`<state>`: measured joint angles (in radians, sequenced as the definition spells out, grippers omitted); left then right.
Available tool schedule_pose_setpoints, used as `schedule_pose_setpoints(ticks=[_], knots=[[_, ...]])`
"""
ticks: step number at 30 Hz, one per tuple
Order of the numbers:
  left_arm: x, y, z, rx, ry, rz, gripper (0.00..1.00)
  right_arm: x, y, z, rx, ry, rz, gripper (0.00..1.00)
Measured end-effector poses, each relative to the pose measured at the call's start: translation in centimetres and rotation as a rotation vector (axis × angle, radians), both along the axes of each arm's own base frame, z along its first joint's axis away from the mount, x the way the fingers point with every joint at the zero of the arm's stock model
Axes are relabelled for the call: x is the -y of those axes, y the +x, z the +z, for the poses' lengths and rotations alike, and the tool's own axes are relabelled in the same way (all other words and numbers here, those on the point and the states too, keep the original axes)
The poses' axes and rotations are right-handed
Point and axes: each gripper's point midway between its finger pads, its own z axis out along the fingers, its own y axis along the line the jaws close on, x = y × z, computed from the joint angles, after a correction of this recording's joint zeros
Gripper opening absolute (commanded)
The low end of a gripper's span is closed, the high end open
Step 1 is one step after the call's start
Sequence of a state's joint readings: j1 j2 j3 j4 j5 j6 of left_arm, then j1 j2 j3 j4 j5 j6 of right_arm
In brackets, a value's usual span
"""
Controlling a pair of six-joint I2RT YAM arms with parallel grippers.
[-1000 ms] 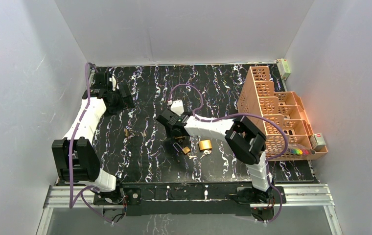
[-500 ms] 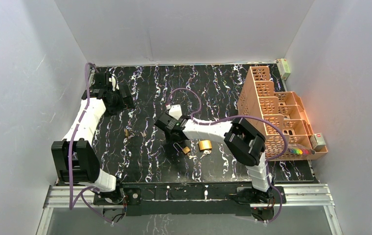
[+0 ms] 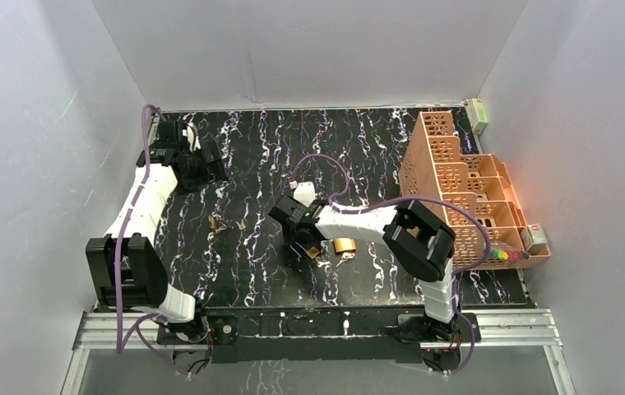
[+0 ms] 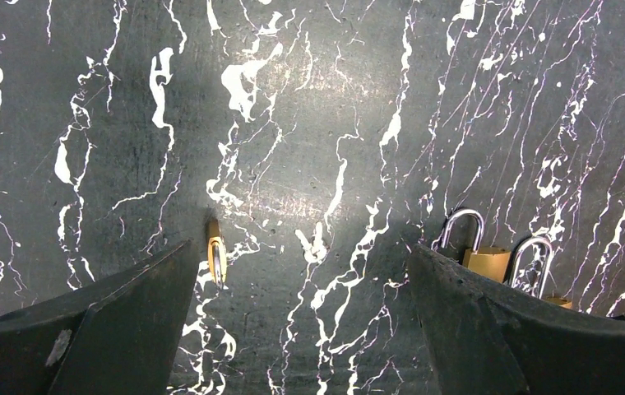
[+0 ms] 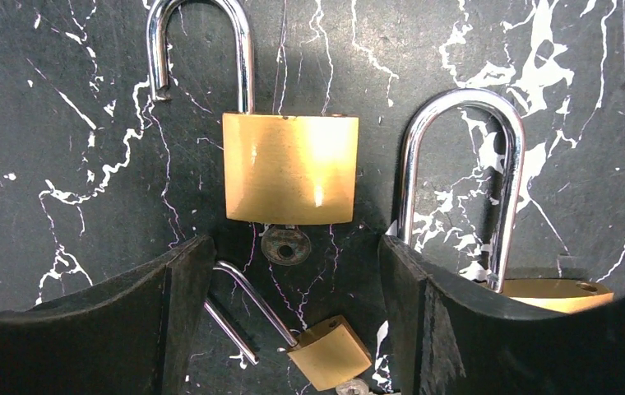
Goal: Lock with the key
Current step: Pick up the lock from the center of the board.
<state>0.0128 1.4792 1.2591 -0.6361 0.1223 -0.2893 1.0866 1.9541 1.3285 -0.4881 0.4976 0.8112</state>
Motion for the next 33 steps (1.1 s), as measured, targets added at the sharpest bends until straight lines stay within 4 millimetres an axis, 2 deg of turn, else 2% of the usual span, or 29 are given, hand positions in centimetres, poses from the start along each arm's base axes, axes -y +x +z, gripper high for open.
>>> schedule_pose_setpoints(ticks=[6,10,13,18,25,33], knots=[[0.2,0.0,0.2,0.004,-0.009,-0.003,0.98,-0.5,0.3,0.5,0.001,0.011,-0.025,0.79],[0.3,0.4,0.8,0.021,-0.016,-0.009,0.98,-2.6,1.7,1.3,0.027,0.03,-0.027,0.71],[0.3,0.7,1.4,0.037,-0.016,-0.01,0.98,-3.6,2.5,1.4,0.039,0.043,-0.03,0.7],[0.3,0.7,1.5,0.036,-0.014,-0.012,0.98,-3.1,2.6,0.7,0.025,0.015,-0.035,0.75],[0.3,0.7,1.5,0.037,-0.014,-0.012,0.98,-2.2,3.1,0.1,0.014,0.002,-0.068,0.74],[0.3,0.5,1.2,0.031,-0.014,-0.013,0.98,-2.8,3.7,0.0,0.027,0.024,-0.085,0.74]])
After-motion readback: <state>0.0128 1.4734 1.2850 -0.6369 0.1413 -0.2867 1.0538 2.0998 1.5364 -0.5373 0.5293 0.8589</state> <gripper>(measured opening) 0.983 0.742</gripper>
